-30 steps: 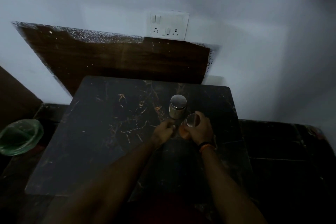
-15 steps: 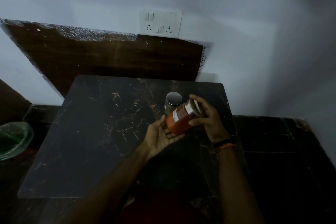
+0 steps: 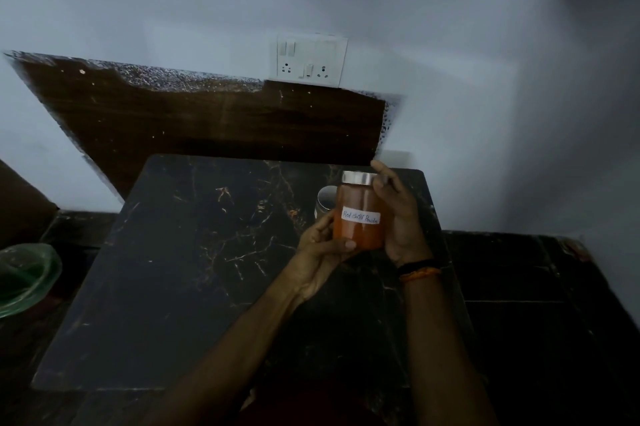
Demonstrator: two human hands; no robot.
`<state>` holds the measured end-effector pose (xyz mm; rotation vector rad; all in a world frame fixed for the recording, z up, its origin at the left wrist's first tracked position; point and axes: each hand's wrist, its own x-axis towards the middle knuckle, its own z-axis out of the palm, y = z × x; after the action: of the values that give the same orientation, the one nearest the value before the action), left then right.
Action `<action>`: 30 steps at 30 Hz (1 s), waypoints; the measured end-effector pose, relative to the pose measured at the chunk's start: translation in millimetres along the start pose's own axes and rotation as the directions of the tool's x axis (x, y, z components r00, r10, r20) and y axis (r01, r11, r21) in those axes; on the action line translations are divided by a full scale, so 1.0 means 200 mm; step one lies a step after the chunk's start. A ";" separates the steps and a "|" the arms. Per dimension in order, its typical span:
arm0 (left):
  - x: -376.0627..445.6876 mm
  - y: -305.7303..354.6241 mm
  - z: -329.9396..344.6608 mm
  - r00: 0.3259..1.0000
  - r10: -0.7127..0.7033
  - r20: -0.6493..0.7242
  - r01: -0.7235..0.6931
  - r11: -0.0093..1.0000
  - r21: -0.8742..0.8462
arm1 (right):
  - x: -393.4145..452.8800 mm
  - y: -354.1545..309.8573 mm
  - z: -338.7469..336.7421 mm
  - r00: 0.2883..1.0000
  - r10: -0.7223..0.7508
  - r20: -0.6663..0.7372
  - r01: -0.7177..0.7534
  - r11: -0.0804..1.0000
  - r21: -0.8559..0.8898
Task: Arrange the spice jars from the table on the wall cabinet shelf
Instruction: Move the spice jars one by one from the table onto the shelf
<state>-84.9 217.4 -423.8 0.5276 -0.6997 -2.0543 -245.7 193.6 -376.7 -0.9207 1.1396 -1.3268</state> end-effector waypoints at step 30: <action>0.06 0.43 0.37 0.931 0.348 0.108 -0.362 0.916 0.171 | 0.02 -0.63 0.26 0.973 -0.222 0.066 0.216 0.973 0.085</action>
<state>-83.7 188.0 -313.0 0.3950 -0.9672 -1.6824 -225.7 174.4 -243.7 -1.0529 0.9423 -1.4909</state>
